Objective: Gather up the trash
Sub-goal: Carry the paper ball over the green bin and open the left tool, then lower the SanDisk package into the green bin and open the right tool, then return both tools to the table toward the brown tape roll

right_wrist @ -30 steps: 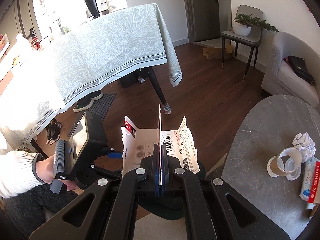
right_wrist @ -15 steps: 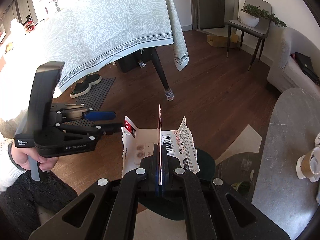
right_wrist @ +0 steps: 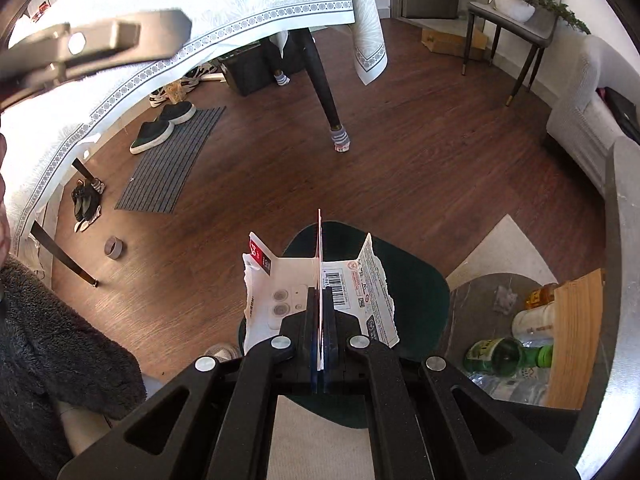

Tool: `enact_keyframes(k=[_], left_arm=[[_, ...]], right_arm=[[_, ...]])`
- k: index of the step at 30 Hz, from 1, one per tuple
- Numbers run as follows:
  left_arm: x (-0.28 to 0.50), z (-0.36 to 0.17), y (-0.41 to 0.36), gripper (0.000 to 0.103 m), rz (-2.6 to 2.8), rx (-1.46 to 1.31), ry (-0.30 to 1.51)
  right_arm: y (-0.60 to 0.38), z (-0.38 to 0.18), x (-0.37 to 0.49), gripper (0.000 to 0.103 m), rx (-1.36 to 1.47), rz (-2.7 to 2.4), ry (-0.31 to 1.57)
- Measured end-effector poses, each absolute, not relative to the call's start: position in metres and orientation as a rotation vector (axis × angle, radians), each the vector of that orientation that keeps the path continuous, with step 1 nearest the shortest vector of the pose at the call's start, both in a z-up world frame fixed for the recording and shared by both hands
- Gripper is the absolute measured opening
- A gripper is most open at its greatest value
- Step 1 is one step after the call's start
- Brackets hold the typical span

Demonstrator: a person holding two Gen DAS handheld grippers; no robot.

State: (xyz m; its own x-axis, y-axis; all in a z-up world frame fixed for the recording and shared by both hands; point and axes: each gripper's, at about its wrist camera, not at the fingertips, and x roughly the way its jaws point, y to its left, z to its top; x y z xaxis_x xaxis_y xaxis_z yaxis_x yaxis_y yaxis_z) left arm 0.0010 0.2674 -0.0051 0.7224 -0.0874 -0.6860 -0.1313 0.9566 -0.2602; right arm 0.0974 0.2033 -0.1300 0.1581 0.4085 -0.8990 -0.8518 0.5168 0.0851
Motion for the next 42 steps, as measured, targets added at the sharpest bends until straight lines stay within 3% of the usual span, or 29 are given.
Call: enact_keyframes(k=[9, 12, 13, 28, 42], left_arm=[[0.003, 0.027, 0.256, 0.028, -0.005, -0.33, 0.688], [0.004, 0.038, 0.253, 0.029, -0.004, -0.316, 0.662], [0.004, 0.041, 0.251, 0.029, -0.003, -0.308, 0.654], [0.008, 0.079, 0.245, 0.05, 0.023, -0.302, 0.569], [0.026, 0.071, 0.195, 0.06, -0.068, -0.175, 0.58]], right_arm=[[0.211, -0.165, 0.09, 0.006, -0.603, 0.939, 1.121], [0.21, -0.168, 0.085, 0.041, -0.629, 0.926, 1.107], [0.209, -0.169, 0.084, 0.043, -0.632, 0.925, 1.103], [0.191, -0.099, 0.08, 0.043, -0.496, 1.016, 0.963], [0.112, -0.023, 0.103, 0.043, -0.384, 0.874, 0.797]])
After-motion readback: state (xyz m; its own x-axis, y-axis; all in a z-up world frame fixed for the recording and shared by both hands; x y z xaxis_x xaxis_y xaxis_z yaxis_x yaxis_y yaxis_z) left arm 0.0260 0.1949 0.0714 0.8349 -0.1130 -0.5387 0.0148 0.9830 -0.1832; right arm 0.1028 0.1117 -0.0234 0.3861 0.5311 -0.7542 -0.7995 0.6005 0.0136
